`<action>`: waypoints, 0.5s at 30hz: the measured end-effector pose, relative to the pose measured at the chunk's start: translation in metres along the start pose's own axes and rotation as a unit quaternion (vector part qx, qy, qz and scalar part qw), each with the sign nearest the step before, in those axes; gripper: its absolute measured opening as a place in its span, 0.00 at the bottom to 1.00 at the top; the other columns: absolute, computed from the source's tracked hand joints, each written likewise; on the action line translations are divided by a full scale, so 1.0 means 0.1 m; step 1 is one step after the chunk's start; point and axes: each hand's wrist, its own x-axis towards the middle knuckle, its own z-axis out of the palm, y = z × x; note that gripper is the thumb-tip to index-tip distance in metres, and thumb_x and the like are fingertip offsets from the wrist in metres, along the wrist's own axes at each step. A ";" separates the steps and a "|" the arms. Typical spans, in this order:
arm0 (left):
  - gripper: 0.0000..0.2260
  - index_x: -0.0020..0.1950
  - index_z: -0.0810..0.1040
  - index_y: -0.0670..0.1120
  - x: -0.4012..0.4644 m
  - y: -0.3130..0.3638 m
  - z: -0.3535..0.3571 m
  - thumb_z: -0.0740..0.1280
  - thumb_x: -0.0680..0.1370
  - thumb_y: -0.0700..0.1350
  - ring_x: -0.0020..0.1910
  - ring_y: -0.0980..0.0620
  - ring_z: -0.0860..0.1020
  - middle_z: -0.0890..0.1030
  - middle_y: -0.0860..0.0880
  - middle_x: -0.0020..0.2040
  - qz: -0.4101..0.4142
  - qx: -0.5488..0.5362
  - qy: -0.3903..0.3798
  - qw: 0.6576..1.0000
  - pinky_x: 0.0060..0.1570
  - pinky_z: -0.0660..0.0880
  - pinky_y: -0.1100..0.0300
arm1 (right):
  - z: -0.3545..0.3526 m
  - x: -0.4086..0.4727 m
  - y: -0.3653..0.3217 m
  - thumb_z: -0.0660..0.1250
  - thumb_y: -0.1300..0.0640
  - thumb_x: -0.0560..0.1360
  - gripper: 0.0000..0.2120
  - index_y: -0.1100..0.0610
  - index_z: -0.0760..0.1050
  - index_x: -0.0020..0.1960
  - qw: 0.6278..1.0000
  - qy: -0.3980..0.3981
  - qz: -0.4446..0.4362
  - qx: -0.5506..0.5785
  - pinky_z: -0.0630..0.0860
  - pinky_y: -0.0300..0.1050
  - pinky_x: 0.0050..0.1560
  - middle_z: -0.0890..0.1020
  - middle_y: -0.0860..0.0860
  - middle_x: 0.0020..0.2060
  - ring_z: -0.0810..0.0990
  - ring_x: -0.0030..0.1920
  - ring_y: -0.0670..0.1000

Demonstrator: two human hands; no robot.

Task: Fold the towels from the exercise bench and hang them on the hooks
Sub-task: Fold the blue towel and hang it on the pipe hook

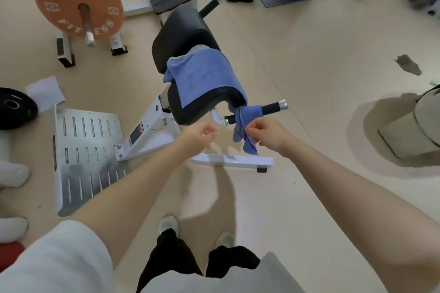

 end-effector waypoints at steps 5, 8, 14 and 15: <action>0.17 0.67 0.69 0.48 0.48 0.27 0.08 0.60 0.77 0.42 0.49 0.46 0.77 0.75 0.48 0.58 0.014 0.008 0.033 0.999 0.51 0.74 0.52 | -0.33 0.38 0.10 0.57 0.61 0.76 0.11 0.66 0.75 0.48 1.000 0.023 -0.001 -0.011 0.71 0.46 0.44 0.76 0.54 0.40 0.73 0.43 0.53; 0.20 0.70 0.66 0.49 0.86 0.36 0.00 0.61 0.78 0.42 0.52 0.52 0.73 0.72 0.51 0.60 0.028 0.027 0.052 0.998 0.48 0.69 0.61 | -0.50 0.69 -0.01 0.56 0.61 0.77 0.12 0.61 0.76 0.53 0.999 0.027 -0.022 -0.032 0.68 0.43 0.41 0.77 0.53 0.42 0.73 0.45 0.53; 0.22 0.73 0.62 0.46 1.84 0.49 -0.27 0.60 0.79 0.42 0.69 0.46 0.66 0.66 0.46 0.72 0.050 0.111 0.097 0.988 0.65 0.63 0.57 | -0.84 1.45 -0.31 0.58 0.59 0.77 0.14 0.57 0.74 0.61 0.995 0.026 -0.041 -0.084 0.67 0.40 0.49 0.78 0.54 0.56 0.75 0.52 0.53; 0.23 0.73 0.61 0.46 2.00 0.50 -0.32 0.61 0.79 0.43 0.72 0.46 0.63 0.63 0.45 0.73 0.045 0.134 0.102 0.985 0.67 0.61 0.55 | -0.90 1.58 -0.37 0.58 0.59 0.77 0.14 0.57 0.74 0.61 0.995 0.025 -0.043 -0.091 0.66 0.40 0.49 0.77 0.53 0.55 0.75 0.54 0.53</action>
